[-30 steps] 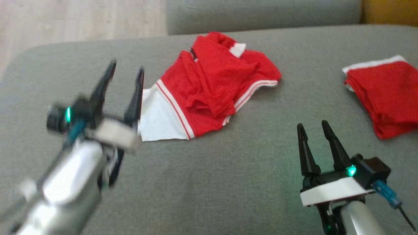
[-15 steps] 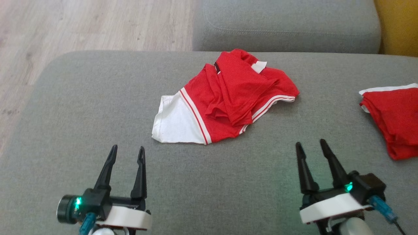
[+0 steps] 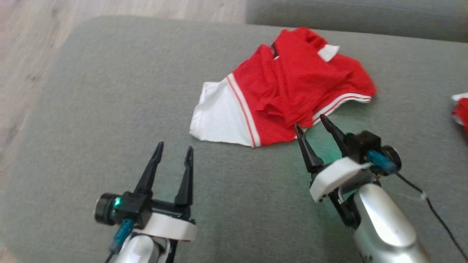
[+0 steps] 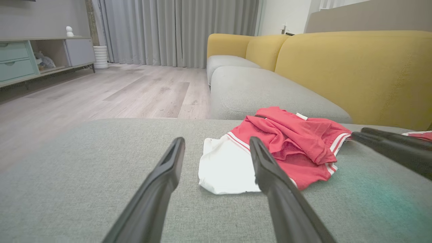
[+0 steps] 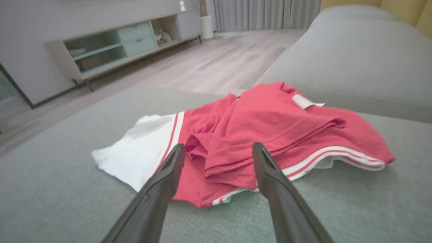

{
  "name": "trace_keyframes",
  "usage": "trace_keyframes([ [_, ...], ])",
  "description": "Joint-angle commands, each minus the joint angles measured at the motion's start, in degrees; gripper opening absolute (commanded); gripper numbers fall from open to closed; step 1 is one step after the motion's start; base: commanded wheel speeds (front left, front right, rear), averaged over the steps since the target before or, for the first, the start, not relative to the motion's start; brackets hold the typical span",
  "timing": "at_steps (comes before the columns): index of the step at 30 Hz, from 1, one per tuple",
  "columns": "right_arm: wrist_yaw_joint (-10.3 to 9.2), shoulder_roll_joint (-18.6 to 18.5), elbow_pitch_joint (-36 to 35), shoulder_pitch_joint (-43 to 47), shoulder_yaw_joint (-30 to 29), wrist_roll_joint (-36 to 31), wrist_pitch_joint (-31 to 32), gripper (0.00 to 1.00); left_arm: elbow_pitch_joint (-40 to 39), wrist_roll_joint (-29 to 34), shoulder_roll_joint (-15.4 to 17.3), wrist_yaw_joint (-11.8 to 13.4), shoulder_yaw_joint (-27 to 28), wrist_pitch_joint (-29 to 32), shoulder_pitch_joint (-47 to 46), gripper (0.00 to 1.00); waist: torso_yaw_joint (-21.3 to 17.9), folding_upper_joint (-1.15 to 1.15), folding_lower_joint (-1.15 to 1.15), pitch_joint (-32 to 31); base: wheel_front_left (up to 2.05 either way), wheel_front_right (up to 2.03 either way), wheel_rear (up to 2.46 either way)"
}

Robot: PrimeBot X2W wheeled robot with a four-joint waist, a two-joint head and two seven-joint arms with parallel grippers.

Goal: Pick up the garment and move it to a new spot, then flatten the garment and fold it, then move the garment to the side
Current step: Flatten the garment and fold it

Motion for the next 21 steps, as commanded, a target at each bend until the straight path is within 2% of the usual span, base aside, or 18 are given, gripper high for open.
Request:
trace_keyframes([
  [1,-0.04,-0.06,1.53,-3.63,0.99,-1.89,1.25,1.00,-1.04,0.92,-0.75,-0.79,2.40,-0.45,-2.81,1.00,3.17,0.00,-0.01,2.28,0.00,0.00,0.00],
  [8,-0.04,-0.06,12.77,-10.29,-1.69,-8.27,3.69,1.00,0.55,3.05,-3.49,-3.51,4.20,-0.46,-3.61,1.00,7.15,0.00,-0.01,3.64,0.00,0.00,0.00],
  [14,-0.04,-0.06,19.12,-14.01,-4.62,-11.92,2.98,1.00,0.98,4.55,-4.98,-4.96,5.51,-0.46,-3.36,1.00,8.50,0.00,-0.01,4.16,0.00,0.00,0.00],
  [15,-0.04,-0.06,19.90,-14.48,-5.30,-12.03,2.70,0.54,1.08,4.79,-5.15,-5.14,5.71,-0.46,-3.26,1.00,8.56,0.00,-0.01,4.16,0.00,0.00,0.00],
  [16,-0.04,-0.06,20.45,-14.93,-5.81,-12.06,2.08,0.00,1.18,5.01,-5.30,-5.29,5.91,-0.46,-3.16,1.00,8.55,0.00,-0.01,4.12,0.00,0.00,0.00],
  [21,-0.04,-0.06,22.15,-15.72,-5.93,-10.45,-1.29,0.00,1.88,5.93,-5.77,-5.87,7.20,-0.46,-2.41,1.00,6.98,0.00,-0.01,2.64,0.00,0.00,0.00],
])
